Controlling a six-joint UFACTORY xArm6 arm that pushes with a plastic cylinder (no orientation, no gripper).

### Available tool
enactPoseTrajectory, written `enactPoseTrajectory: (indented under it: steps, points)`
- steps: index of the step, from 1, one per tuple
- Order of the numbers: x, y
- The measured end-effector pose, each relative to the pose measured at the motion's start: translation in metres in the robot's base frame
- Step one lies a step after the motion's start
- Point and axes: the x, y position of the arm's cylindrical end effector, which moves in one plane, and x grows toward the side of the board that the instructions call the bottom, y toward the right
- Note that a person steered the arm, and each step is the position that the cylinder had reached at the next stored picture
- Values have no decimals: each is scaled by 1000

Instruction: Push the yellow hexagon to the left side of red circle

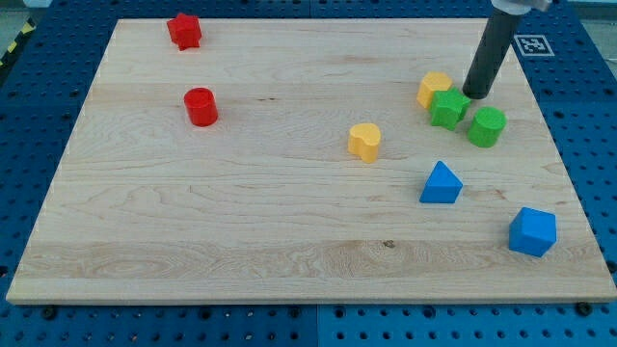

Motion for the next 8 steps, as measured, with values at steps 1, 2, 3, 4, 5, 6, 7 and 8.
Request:
enactPoseTrajectory:
  steps: [1,2,3,4,5,6,7,8]
  points:
    - [0,-40]
    - [-1,-84]
    - [-3,-114]
    - [-16,-138]
    - [-27,-154]
    - [-33,-173]
    - [-42,-195]
    - [-47,-218]
